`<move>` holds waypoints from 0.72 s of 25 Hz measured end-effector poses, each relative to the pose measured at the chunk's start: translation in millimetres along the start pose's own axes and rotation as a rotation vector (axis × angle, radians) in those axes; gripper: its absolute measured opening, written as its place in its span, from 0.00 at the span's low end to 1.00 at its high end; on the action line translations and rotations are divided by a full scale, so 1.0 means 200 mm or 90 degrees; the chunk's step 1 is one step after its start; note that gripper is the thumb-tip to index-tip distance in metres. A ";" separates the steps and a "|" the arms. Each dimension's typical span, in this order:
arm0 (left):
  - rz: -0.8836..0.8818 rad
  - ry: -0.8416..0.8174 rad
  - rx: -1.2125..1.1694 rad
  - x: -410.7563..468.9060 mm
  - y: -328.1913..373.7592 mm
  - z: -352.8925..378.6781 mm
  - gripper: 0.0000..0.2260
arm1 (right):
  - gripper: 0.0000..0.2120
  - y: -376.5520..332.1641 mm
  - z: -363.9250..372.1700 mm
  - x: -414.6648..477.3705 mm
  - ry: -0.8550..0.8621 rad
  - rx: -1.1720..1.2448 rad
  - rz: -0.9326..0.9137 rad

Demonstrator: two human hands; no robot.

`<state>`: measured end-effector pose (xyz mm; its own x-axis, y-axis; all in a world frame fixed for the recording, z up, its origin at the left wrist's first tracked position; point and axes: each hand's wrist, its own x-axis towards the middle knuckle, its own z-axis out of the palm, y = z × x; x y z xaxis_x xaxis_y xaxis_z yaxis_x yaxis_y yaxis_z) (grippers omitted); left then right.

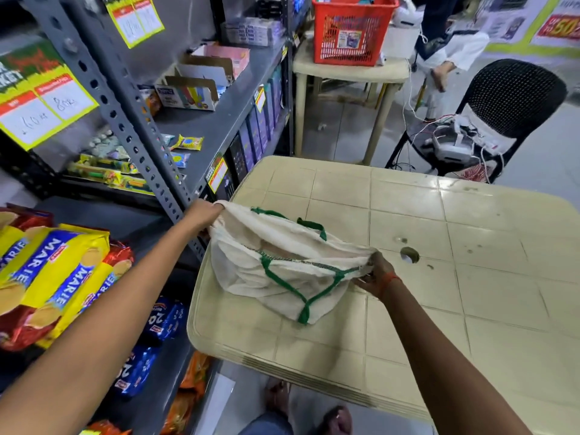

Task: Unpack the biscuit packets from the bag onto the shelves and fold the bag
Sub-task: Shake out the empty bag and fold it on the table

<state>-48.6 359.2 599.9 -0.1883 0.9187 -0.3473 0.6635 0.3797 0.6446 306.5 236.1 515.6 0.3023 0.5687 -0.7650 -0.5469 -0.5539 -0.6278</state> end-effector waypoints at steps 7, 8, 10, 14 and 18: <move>-0.072 -0.170 -0.066 -0.14 -0.05 -0.03 0.09 | 0.16 0.02 -0.21 -0.03 0.106 -0.693 -0.256; -0.089 -0.192 -0.090 -0.16 -0.04 -0.04 0.07 | 0.15 0.02 -0.22 -0.02 0.105 -0.651 -0.259; -0.119 -0.227 -0.151 -0.18 -0.02 -0.09 0.06 | 0.13 -0.01 -0.20 -0.04 0.083 -0.399 -0.214; -0.064 -0.096 -0.109 -0.16 0.10 -0.21 0.02 | 0.09 -0.28 -0.12 -0.20 0.028 -0.188 -0.184; 0.006 0.021 -0.077 -0.14 0.37 -0.40 0.03 | 0.11 -0.71 -0.09 -0.42 -0.090 -0.337 -0.277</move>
<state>-52.8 370.3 710.9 -0.2075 0.9249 -0.3187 0.5742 0.3789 0.7257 373.1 255.1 666.1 0.2834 0.8598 -0.4247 0.0660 -0.4593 -0.8858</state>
